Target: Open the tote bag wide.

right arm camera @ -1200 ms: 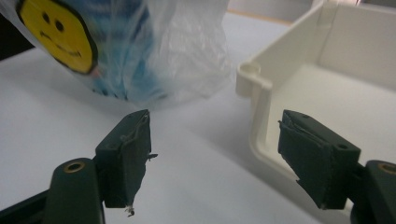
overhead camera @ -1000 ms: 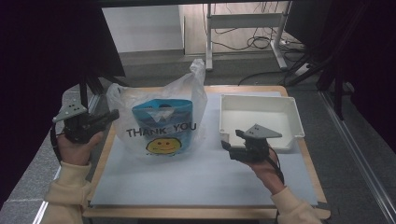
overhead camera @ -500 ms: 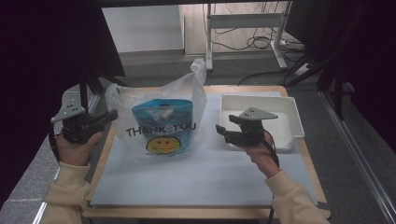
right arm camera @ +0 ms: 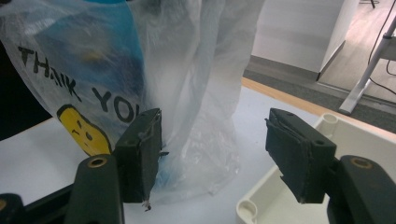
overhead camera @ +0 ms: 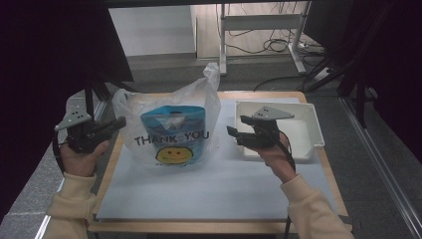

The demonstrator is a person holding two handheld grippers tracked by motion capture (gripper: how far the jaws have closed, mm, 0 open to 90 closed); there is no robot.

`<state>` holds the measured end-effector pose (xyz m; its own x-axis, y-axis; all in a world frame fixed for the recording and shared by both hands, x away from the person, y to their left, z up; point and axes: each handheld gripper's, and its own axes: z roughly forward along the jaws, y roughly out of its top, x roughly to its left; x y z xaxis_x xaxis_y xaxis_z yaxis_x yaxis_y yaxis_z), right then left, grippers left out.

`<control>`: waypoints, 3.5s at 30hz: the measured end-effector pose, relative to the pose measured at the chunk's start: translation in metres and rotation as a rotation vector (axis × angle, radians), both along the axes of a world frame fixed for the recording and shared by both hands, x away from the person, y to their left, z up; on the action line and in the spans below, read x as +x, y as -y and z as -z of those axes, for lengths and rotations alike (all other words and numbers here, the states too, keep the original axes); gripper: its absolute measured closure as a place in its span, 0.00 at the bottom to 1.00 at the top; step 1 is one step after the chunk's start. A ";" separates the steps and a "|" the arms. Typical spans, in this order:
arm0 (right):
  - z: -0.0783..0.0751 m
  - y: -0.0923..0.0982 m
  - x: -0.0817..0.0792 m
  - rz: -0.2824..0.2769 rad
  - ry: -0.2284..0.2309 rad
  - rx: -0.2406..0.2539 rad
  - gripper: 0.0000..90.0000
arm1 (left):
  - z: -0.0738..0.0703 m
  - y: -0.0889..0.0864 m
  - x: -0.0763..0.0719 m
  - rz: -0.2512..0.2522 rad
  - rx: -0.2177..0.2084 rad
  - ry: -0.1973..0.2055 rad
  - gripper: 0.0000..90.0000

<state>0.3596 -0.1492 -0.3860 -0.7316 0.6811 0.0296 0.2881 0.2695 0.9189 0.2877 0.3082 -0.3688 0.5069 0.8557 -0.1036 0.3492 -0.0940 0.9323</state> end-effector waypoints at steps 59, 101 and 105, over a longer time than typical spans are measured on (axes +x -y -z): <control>-0.033 -0.045 0.038 -0.162 -0.002 0.051 0.92 | 0.003 -0.001 0.000 0.001 -0.006 -0.001 1.00; -0.001 -0.036 -0.009 -0.105 0.128 0.018 0.99 | 0.029 -0.003 -0.022 0.016 -0.021 -0.017 1.00; 0.004 -0.036 -0.011 -0.101 0.134 0.021 0.99 | 0.033 -0.002 -0.024 0.017 -0.017 -0.022 1.00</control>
